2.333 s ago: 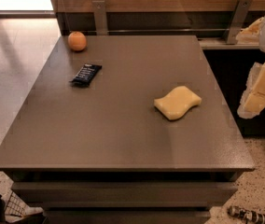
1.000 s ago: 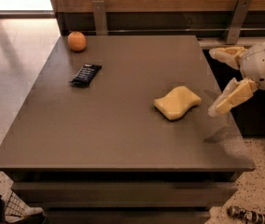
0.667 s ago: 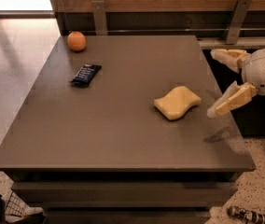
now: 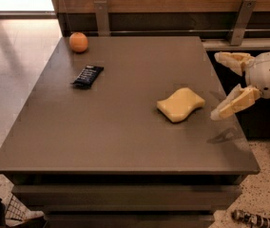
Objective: Move sponge near orange
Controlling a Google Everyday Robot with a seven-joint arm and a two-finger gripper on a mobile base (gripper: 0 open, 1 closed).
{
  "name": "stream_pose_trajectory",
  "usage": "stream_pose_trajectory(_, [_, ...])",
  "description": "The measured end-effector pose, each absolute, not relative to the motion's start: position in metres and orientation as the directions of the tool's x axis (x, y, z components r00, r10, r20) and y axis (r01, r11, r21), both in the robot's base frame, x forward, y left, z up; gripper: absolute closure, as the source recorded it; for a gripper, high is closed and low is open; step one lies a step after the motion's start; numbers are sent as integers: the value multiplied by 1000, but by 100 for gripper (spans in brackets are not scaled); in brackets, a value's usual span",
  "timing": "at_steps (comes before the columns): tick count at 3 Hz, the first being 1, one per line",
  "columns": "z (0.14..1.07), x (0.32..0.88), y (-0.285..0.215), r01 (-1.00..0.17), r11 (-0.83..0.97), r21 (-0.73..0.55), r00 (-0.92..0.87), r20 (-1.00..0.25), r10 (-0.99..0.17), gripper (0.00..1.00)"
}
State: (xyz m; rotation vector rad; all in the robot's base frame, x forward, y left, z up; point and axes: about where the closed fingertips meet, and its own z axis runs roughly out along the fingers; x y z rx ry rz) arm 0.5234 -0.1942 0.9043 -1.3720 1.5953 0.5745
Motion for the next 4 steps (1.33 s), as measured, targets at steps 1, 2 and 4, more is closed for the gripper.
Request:
stream_pose_trajectory(1, [872,546,-190,-957,247,-155,29,-894,-448,0])
stream_pose_trajectory(2, [850,559,-185,-967,225,-121,19,-913,-407,0])
stream_pose_trajectory(4, [819,567,-170,-978,192,-81,13,-944,-329,1])
